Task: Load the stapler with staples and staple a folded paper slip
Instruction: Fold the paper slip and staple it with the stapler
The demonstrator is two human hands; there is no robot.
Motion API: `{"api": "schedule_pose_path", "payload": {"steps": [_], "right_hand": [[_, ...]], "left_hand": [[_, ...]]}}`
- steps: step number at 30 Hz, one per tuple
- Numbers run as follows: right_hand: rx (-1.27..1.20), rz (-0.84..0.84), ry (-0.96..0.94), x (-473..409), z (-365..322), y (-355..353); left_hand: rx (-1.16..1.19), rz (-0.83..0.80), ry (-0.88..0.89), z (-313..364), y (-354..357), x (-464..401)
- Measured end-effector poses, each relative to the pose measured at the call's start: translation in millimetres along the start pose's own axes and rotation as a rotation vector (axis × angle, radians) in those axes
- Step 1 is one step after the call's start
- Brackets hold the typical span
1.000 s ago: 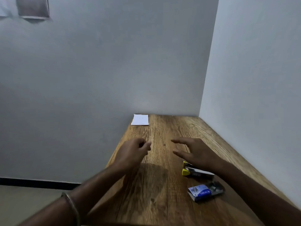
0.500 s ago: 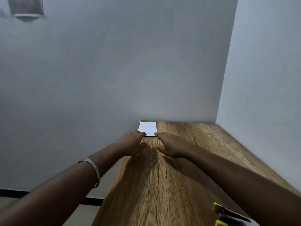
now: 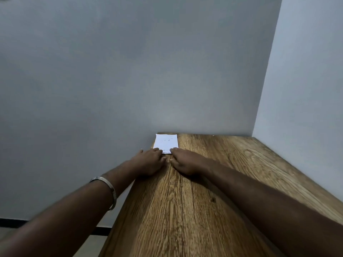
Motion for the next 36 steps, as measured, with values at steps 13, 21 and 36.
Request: {"api": "schedule_pose_path", "payload": {"steps": [13,21,36], "right_hand": [[-0.047,0.047,-0.049,72.8,-24.6,-10.1],[-0.05,0.093,-0.066,176.8,-70.8,-18.8],[0.127,0.197,-0.223,314.2,-143.7,-22.7]], "left_hand": [[0.071,0.018,0.01,34.8,-11.1,70.6],[0.001,0.094,0.057,73.5,-18.7,171.8],[0.03,0.242,0.157,111.3,-38.8,320.9]]}}
Point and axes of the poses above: each hand's wrist, its own x-axis away from the middle knuckle, its own y-axis out of the palm, z = x × y, the point moved 3 cm from there along -x, towards the middle knuckle, and after that the axes turned 3 degrees about -x, right-handed, at the moved point
